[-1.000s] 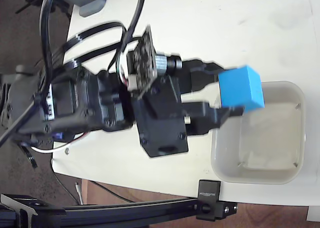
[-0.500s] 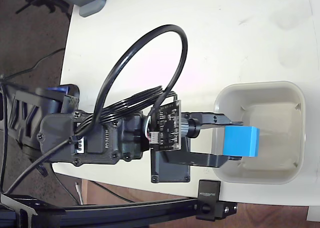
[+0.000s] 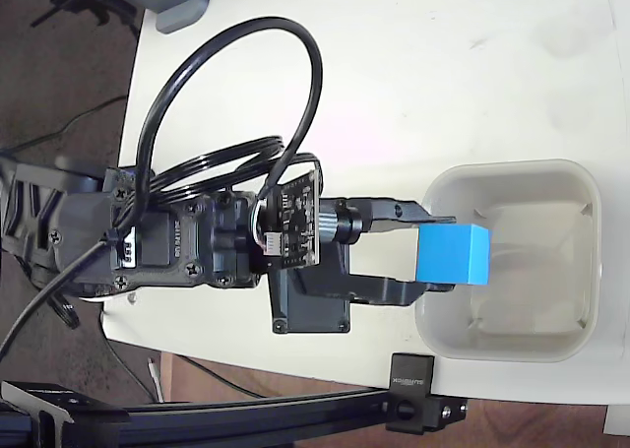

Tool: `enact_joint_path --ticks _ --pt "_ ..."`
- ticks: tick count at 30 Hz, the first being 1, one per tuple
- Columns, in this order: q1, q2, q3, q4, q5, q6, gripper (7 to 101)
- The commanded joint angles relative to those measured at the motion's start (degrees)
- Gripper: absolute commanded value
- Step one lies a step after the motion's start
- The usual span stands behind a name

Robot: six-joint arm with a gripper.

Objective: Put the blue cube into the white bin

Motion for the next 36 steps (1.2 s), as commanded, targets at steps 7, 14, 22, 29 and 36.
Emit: enact_joint_path --ticks 7,14,22,29,36 --pt "0.1 12.6 5.5 -3.3 0.4 -0.8 100.3" --pt "-2.7 44.4 41.6 -7.1 9.1 0.8 100.3" --pt "-18.4 75.0 72.1 -1.6 25.0 6.9 100.3" --pt "-22.1 88.6 84.1 3.6 25.4 7.6 100.3" --pt "-23.3 100.4 93.3 6.3 26.8 8.2 100.3"
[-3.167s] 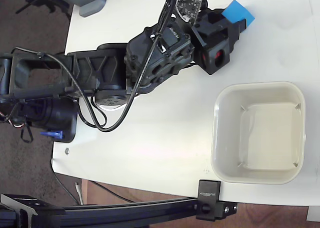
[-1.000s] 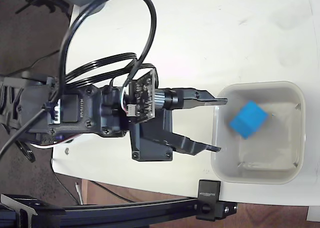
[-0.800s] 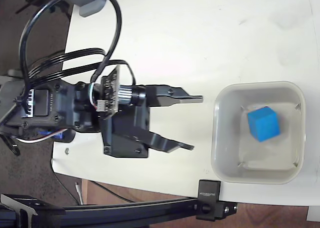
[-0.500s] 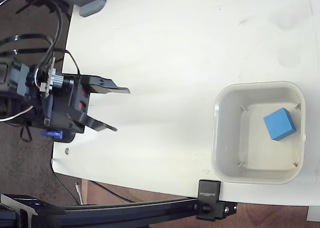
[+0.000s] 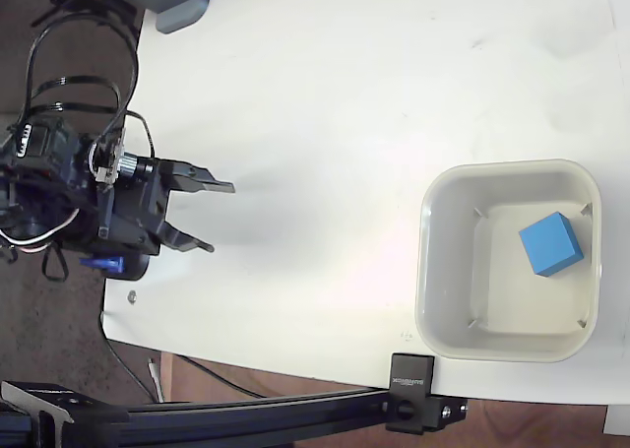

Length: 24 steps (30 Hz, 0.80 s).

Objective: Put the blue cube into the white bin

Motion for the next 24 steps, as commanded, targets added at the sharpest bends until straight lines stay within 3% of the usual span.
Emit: enact_joint_path --ticks 1,24 --pt "-1.3 3.3 0.5 0.1 1.8 0.4 100.3" --pt "-1.1 3.2 1.6 -0.3 1.7 0.8 100.3"
